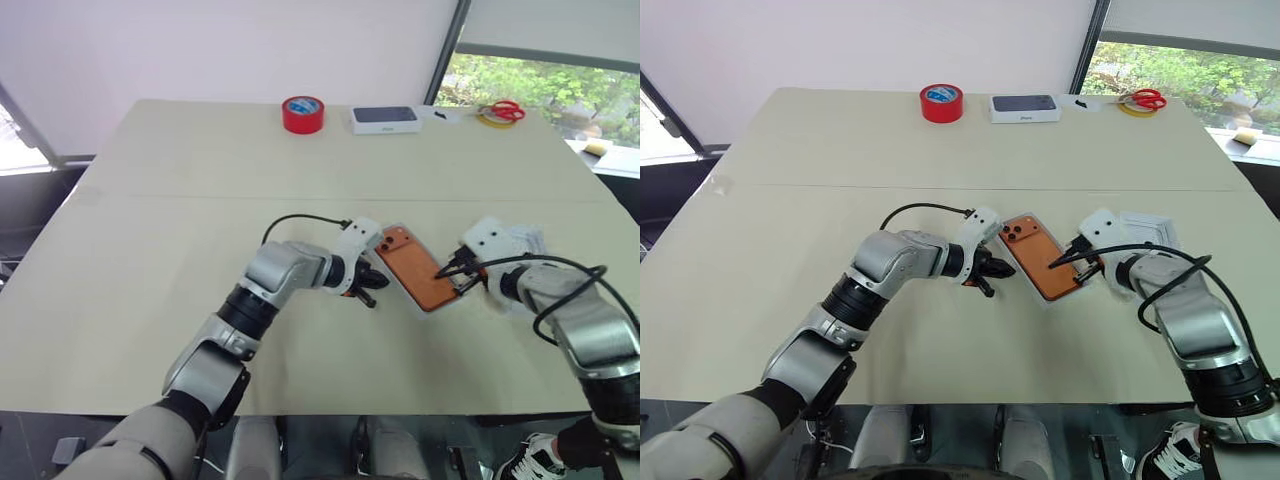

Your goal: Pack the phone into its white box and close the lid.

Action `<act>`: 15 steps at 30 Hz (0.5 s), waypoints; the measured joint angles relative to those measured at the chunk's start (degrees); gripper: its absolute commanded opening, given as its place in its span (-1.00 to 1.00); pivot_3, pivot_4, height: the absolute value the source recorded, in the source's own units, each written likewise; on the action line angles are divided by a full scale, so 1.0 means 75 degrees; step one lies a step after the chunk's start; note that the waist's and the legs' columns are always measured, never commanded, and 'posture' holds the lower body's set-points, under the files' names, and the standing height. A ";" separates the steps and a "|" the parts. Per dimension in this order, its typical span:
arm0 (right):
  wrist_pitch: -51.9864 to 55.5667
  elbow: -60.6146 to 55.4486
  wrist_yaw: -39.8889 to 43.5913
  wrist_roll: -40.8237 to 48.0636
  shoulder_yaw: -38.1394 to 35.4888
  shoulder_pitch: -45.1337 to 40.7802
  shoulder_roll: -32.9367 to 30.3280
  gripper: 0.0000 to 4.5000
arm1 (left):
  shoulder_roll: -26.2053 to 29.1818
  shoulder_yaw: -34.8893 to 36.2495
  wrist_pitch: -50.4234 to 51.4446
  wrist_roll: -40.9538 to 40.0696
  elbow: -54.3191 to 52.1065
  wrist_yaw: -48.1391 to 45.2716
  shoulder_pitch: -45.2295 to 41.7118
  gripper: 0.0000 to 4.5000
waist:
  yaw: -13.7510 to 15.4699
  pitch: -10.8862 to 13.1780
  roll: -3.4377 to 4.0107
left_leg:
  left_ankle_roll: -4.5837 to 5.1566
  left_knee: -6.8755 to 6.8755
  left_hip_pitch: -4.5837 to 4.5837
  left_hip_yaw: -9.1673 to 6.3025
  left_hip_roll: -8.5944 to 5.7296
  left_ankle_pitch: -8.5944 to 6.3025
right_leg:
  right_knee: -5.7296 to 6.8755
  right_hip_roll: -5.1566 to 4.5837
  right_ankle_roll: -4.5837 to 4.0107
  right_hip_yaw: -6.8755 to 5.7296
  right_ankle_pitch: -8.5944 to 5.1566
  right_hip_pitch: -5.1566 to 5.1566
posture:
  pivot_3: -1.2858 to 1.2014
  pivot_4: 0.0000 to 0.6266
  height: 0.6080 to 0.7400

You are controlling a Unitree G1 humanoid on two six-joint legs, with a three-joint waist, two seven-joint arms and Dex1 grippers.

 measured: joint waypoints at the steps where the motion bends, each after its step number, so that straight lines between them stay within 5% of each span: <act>1: -0.0035 -0.0014 0.0056 0.0006 0.0011 0.0026 -0.0003 -1.00 | -0.0001 0.0014 -0.0007 0.0036 0.0012 0.0007 -0.0001 -0.98 | 0.0002 0.0000 0.0000 | -0.0005 0.0000 0.0000 -0.0001 0.0000 0.0003 | 0.0000 0.0002 0.0006 0.0000 0.0003 0.0000 | 0.03 -0.52 -0.55; 15: 0.0975 -0.1932 0.0215 0.0225 -0.0847 0.1561 -0.0079 -1.00 | -0.0470 0.0002 -0.0567 0.0715 0.0777 -0.0280 -0.0288 -0.98 | 0.0030 -0.0001 0.0000 | 0.0004 0.0006 0.0003 -0.0008 0.0000 -0.0002 | -0.0002 0.0002 -0.0003 -0.0001 -0.0001 0.0014 | 0.03 -0.52 -0.55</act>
